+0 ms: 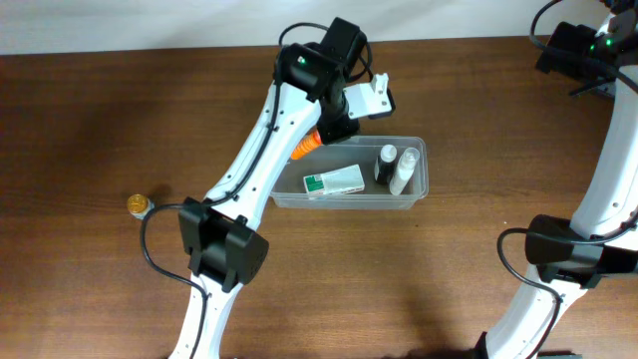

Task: Pack container
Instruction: 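Lift the orange tube and carry it over the container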

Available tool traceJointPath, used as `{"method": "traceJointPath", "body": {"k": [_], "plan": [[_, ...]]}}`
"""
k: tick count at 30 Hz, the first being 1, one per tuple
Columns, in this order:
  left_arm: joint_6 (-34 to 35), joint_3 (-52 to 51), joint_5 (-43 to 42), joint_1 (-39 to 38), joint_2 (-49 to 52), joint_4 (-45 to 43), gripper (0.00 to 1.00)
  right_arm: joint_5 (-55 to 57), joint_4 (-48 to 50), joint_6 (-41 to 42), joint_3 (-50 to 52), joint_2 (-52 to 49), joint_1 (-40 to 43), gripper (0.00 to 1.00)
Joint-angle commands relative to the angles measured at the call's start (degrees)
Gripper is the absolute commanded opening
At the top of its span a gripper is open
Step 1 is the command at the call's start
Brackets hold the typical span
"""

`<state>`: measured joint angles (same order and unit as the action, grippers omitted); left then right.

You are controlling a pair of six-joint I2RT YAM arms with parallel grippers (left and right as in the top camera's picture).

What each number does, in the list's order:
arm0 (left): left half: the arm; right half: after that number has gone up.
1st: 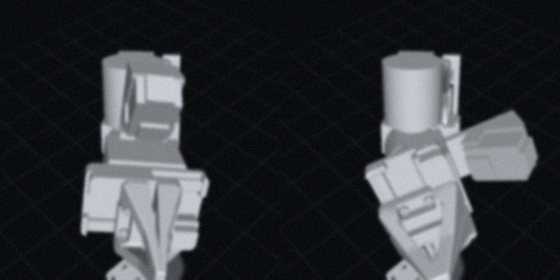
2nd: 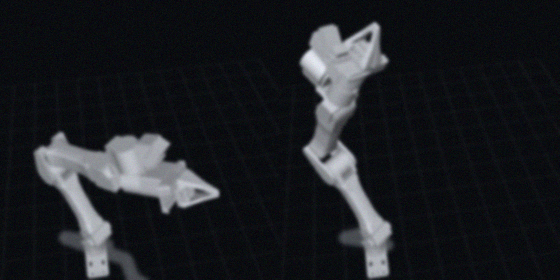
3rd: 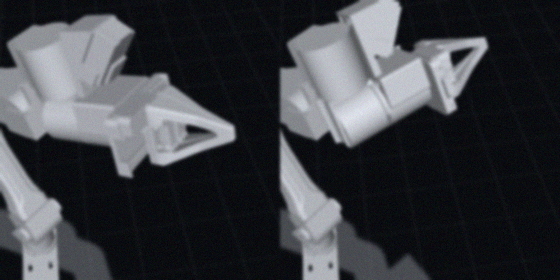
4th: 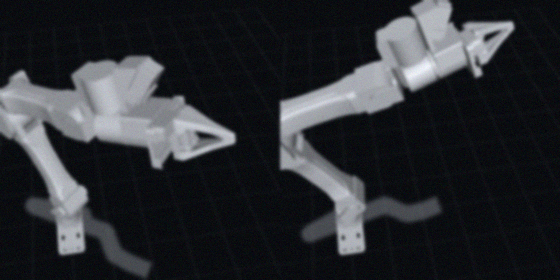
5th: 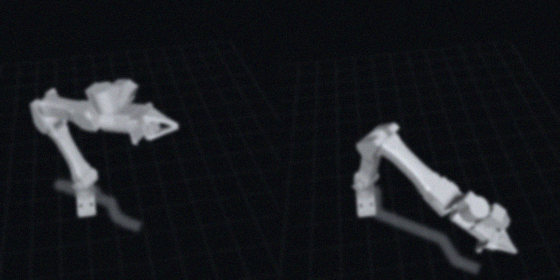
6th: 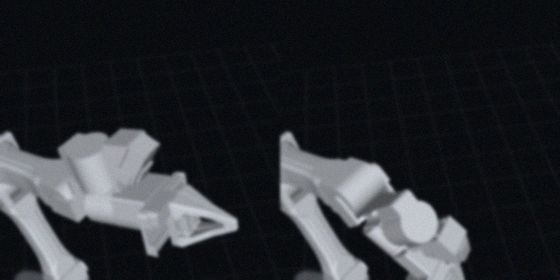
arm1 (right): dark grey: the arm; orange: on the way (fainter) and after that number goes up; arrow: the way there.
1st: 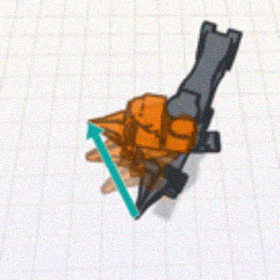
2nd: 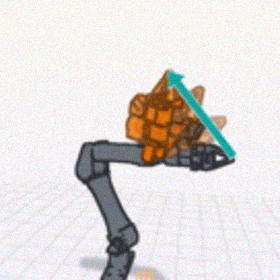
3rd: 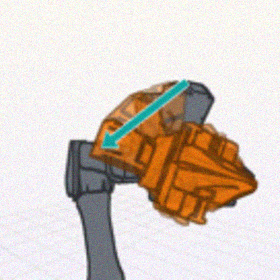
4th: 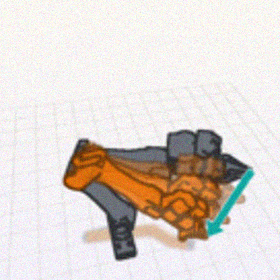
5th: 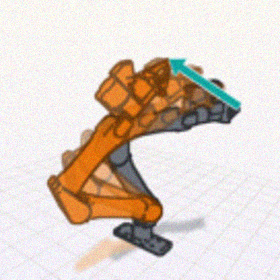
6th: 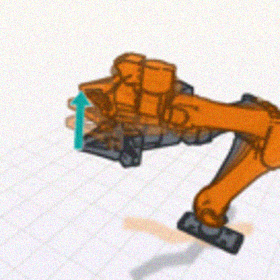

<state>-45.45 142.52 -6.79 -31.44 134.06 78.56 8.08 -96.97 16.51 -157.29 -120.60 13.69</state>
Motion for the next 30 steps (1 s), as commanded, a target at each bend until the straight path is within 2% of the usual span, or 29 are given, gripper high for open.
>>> {"method": "traceJointPath", "body": {"k": [1,10,11,13,20,30], "plan": [[-0.9,-1.9,0.2,-0.5,0.4,-1.9,0.20,0.5,-0.3,0.2,-0.5,0.6,0.2,0.98],[-0.9,-8.0,0.2,-1.0,0.4,-6.4,0.21,0.5,-0.3,0.2,-0.5,0.6,0.2,0.98],[-0.9,-8.5,0.2,-1.0,0.4,-6.7,0.28,0.5,-0.3,0.2,-0.5,0.6,0.2,0.98],[-0.9,-9.3,0.2,-1.1,0.4,-7.2,0.35,0.5,-0.3,0.2,-0.5,0.6,0.2,0.98],[-0.9,-10.1,0.2,-1.1,0.4,-8.2,0.43,0.5,-0.3,0.2,-0.5,0.6,0.2,0.98],[-0.9,-10.1,0.2,-1.1,0.4,-8.3,0.45,0.5,-0.3,0.2,-0.5,0.6,0.2,0.98]]}}
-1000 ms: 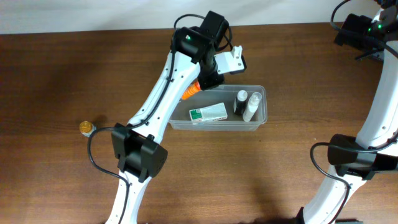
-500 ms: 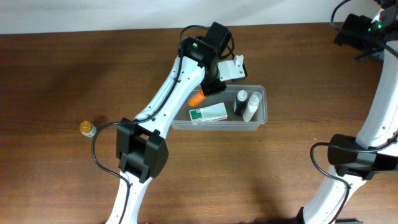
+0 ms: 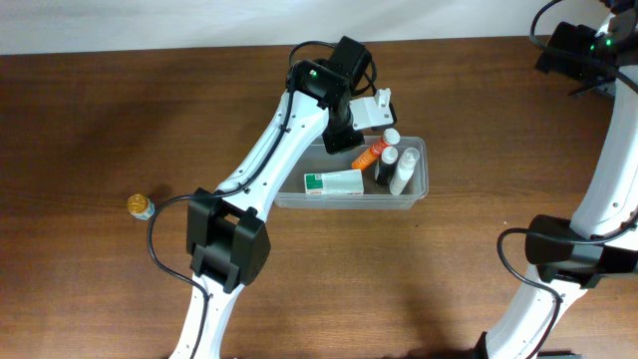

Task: Pack container
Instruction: 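Lift the orange tube and carry it over the container, then lower the orange tube into the container beside the box, release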

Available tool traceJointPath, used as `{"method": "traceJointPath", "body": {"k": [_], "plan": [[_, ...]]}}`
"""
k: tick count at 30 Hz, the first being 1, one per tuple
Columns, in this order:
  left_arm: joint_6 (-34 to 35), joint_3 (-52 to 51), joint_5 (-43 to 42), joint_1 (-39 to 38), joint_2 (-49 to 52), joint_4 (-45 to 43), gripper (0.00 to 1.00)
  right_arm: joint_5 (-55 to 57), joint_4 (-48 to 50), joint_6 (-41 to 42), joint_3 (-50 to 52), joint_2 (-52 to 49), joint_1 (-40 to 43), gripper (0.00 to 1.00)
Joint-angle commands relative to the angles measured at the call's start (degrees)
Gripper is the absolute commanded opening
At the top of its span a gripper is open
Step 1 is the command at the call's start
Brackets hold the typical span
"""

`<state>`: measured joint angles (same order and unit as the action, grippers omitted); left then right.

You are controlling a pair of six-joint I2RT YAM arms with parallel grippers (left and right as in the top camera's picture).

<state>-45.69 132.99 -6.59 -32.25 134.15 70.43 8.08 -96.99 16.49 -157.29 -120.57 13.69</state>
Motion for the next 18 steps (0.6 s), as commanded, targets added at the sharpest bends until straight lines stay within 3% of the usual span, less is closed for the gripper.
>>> {"method": "traceJointPath", "body": {"k": [1,6,12,18], "plan": [[-0.7,-0.5,0.0,-0.3,0.3,-0.2,0.45,0.5,-0.3,0.3,-0.5,0.6,0.2,0.98],[-0.3,-0.5,0.0,-0.3,0.3,-1.1,0.44,0.5,-0.3,0.3,-0.5,0.6,0.2,0.99],[7.8,2.3,0.0,-0.6,0.3,-5.1,0.40,0.5,-0.3,0.3,-0.5,0.6,0.2,0.98],[8.2,8.4,0.0,-3.2,0.3,-6.1,0.38,0.5,-0.3,0.3,-0.5,0.6,0.2,0.98]]}}
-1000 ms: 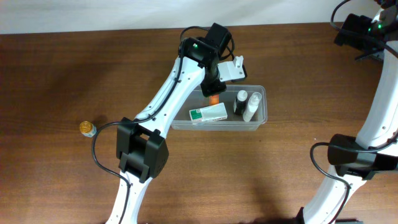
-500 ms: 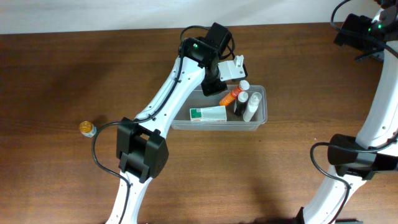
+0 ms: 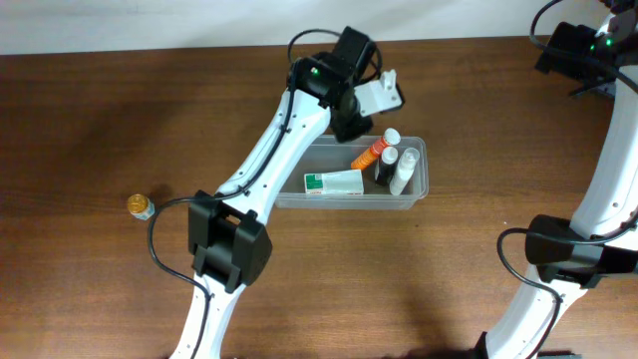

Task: Pack container
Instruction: 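Lower the orange tube into the container beside the box, release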

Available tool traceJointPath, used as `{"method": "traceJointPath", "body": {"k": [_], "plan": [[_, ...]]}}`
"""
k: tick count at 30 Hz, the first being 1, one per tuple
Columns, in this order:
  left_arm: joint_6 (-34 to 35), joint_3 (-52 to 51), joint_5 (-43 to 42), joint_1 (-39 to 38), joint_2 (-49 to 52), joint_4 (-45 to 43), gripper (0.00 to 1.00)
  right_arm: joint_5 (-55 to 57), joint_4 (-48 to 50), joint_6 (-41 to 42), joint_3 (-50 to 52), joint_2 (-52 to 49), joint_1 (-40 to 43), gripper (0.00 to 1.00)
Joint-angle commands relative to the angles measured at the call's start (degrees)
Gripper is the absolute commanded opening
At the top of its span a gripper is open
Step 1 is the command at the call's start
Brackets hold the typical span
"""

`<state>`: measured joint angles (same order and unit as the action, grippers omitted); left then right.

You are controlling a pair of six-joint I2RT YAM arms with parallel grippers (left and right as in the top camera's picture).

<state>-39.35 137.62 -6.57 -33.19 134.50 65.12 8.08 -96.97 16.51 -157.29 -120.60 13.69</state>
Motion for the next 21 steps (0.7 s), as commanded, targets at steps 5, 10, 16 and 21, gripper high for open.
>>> {"method": "traceJointPath", "body": {"k": [5,10,16,21], "plan": [[1.9,4.0,0.0,-5.4,0.1,-3.2,0.39,0.5,-0.3,0.2,-0.5,0.6,0.2,0.98],[1.9,4.0,0.0,-7.7,0.5,-3.2,0.39,0.5,-0.3,0.2,-0.5,0.6,0.2,0.98],[1.8,3.8,0.0,-8.4,0.8,-3.4,0.38,0.5,-0.3,0.2,-0.5,0.6,0.2,0.98],[1.9,3.8,0.0,-8.4,1.6,-4.2,0.39,0.5,-0.3,0.2,-0.5,0.6,0.2,0.98]]}}
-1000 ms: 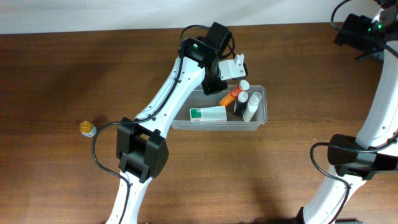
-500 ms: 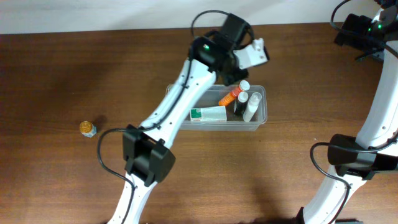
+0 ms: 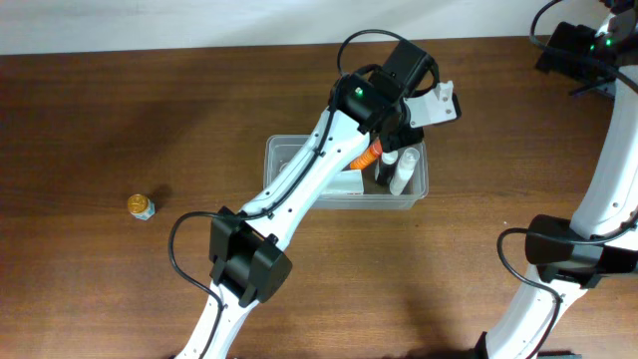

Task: Pack container
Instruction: 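Lower the orange tube into the container beside the box, release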

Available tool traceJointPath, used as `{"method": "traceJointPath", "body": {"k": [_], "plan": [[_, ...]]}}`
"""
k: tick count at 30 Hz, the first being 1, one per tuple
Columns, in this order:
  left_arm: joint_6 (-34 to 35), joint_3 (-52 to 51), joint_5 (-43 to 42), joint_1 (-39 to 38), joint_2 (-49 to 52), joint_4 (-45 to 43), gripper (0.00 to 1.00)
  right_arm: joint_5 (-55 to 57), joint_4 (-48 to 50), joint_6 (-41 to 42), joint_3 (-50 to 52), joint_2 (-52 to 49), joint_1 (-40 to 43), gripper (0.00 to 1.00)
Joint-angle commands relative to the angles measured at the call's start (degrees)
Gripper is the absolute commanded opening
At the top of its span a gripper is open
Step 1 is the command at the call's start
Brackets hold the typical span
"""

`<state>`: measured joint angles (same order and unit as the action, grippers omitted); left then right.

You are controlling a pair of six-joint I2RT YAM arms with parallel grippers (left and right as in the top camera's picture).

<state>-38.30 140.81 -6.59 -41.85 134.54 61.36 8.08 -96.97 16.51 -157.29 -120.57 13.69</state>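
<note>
A clear plastic container (image 3: 284,160) stands mid-table. Inside, at its right end, are an orange bottle (image 3: 370,156) lying slanted, a black bottle (image 3: 384,170) and a white bottle (image 3: 403,172). A white and green box (image 3: 349,183) lies in it too, mostly hidden under my left arm. My left gripper (image 3: 444,104) hovers past the container's far right corner, open and holding nothing. A small gold jar (image 3: 140,206) sits alone far to the left. My right gripper (image 3: 561,47) is raised at the top right corner, too dark to read.
The left arm crosses over the container from its base (image 3: 244,269) near the front. The right arm's base (image 3: 568,257) stands at the right edge. The table is bare brown wood (image 3: 120,120).
My left gripper has moved to the right, from above the container's far edge to beyond its far right corner. The orange bottle stays in the container. The right arm is unchanged.
My left gripper first held the orange bottle over the container's left part. Then the bottle lay inside beside the black and white bottles with the gripper still at it. The gripper then stood open behind the container, and now is further right.
</note>
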Motion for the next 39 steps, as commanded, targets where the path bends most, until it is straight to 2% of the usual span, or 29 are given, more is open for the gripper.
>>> {"method": "traceJointPath", "body": {"k": [1,12,39], "plan": [[0.8,0.7,0.0,0.3,1.8,-0.7,0.39,0.5,-0.3,0.2,-0.5,0.6,0.2,0.98],[0.8,0.6,0.0,0.4,6.0,-2.4,0.39,0.5,-0.3,0.2,-0.5,0.6,0.2,0.98],[0.8,0.6,0.3,3.7,6.3,-0.7,0.40,0.5,-0.3,0.2,-0.5,0.6,0.2,0.98]]}}
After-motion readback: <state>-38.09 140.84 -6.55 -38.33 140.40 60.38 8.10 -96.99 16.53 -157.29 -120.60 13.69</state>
